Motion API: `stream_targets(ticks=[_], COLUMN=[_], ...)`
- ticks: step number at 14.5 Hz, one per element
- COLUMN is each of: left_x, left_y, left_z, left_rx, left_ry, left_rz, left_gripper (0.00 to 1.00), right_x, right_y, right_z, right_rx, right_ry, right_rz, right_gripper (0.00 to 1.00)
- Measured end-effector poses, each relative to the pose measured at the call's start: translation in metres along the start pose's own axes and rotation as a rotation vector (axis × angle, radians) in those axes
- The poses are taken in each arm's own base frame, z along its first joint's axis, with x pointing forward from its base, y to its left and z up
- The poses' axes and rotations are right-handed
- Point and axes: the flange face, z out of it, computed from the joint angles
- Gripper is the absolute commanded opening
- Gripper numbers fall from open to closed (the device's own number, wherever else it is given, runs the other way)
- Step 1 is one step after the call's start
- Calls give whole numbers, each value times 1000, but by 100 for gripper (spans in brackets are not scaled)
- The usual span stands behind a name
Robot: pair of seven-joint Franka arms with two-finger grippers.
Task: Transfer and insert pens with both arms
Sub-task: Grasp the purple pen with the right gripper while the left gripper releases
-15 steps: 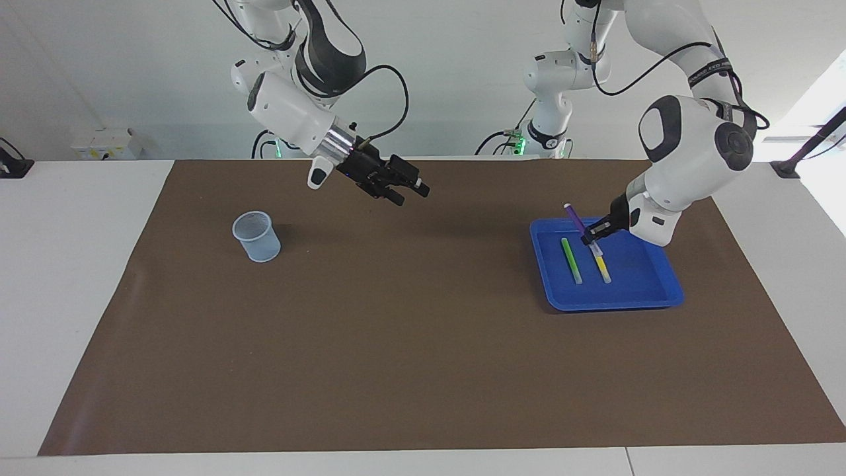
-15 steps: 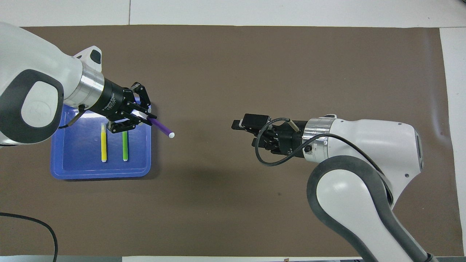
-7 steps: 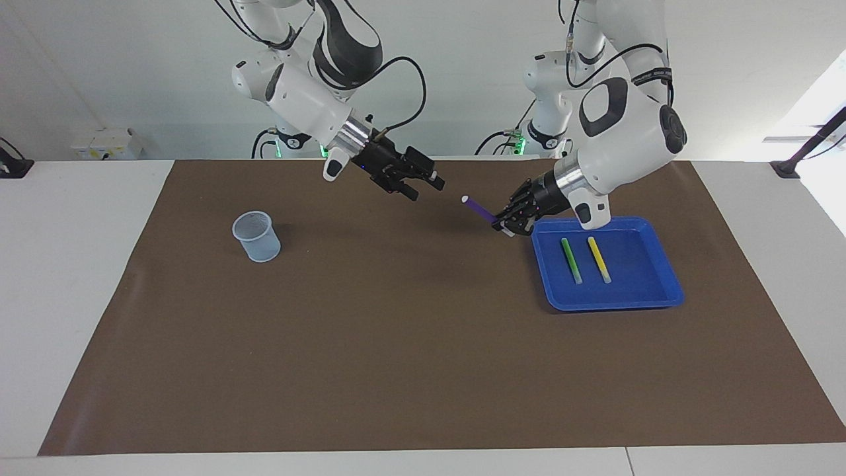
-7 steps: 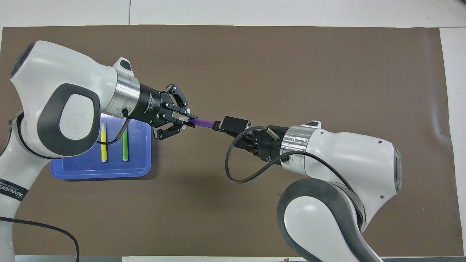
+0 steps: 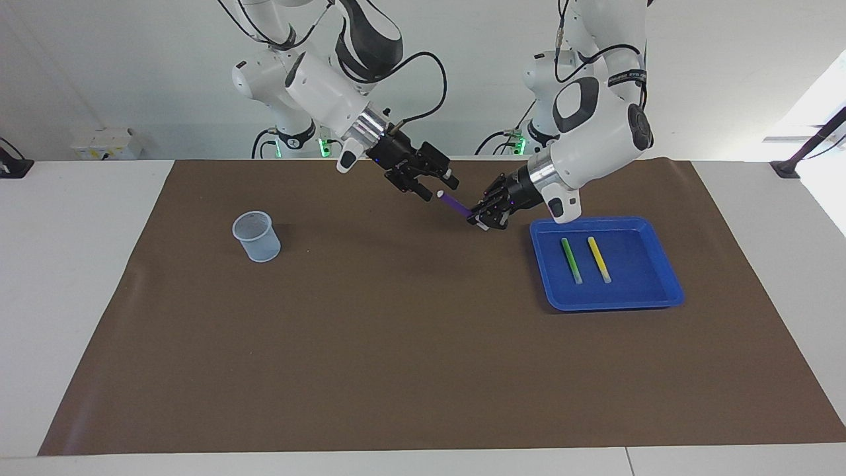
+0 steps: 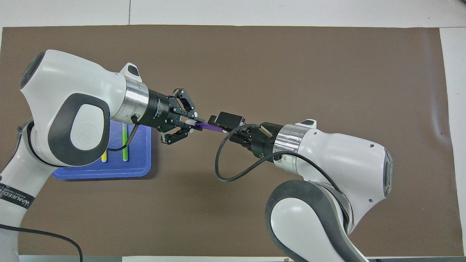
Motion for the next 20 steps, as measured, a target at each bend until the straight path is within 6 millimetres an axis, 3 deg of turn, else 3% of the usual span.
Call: stream_targets(ticks=[4,5,8,9,10,14,15,16,20], left_x=[-1,-1,-1,0,-1,0,0,-1,-7], left_y=[0,0,0,0,0,0,0,0,-1], left_z=[0,0,0,-1,-1,-3,-2,-2,-11], left_rx=[0,0,-3,-7,-7,-14,-14,-15,-37], left_ry=[0,0,0,-1,-3,-2,-2,-2,6], left_rz=[1,1,0,-2,-3,-5,-5,-5,10], left_gripper=[0,0,0,0,0,0,83,100,100], right_x=[1,1,1,2,2,4,5,5,16], right_y=[-3,-4,-3,-2,-3,0,0,0,5], right_z=[0,0,0,1,1,2,2,1,-5], right_rx=[4,6,5,3,3,-1,-3,-3,-12], right_ry=[2,3,3,4,4,1,-3,-5,-28], right_rz=[-2,-3,-2,0,-1,3,5,6,27], right_gripper=[51,38,29,22,3,0,0,0,0])
